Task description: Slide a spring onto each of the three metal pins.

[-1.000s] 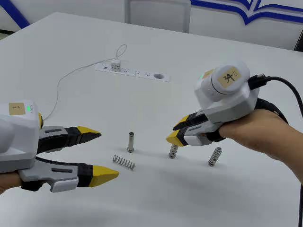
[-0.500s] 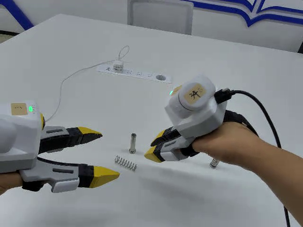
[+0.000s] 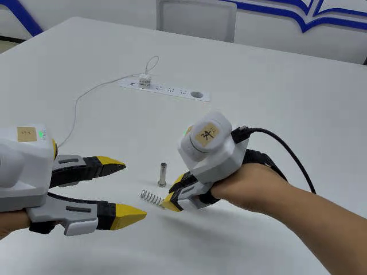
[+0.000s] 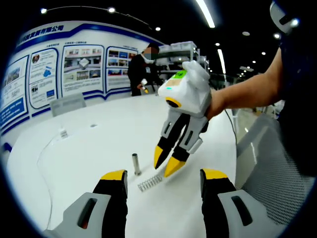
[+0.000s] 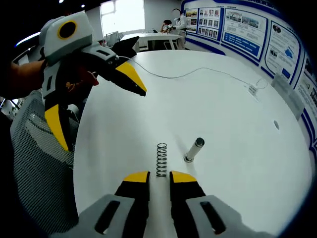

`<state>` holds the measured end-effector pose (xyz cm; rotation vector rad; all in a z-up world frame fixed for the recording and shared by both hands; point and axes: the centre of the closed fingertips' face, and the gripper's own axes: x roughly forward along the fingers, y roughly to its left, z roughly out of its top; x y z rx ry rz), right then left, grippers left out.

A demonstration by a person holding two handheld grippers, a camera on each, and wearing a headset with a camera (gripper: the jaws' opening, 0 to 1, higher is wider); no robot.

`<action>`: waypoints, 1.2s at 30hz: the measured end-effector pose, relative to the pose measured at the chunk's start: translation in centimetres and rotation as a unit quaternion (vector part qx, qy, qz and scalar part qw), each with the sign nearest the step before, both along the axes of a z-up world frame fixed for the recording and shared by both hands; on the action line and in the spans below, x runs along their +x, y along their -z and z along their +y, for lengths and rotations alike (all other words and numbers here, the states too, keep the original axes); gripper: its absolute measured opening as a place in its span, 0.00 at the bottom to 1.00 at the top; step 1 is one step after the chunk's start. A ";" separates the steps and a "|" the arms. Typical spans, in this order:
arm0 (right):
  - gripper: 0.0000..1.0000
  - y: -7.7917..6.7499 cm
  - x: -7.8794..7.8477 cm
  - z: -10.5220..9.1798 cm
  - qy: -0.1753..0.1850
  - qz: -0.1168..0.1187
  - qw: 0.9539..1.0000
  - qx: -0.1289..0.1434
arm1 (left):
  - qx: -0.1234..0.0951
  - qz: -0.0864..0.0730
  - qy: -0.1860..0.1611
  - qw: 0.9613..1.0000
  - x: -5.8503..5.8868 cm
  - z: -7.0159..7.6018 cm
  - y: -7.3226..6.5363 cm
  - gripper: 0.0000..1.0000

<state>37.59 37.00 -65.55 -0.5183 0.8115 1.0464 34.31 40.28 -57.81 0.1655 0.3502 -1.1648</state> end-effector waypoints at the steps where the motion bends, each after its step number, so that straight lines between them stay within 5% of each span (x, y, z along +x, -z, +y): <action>1: 0.17 0.2 0.1 0.1 0.002 0.001 1.000 0.000 | 0.000 0.001 0.000 1.000 0.0 0.0 0.0 0.61; 23: 0.13 2.5 0.4 0.3 0.015 0.026 0.999 -0.015 | 0.004 0.002 -0.002 1.000 0.0 0.2 0.2 0.60; 36: 0.11 2.3 0.1 0.1 0.006 0.019 1.000 -0.014 | 0.009 0.004 -0.001 1.000 0.0 0.3 0.5 0.60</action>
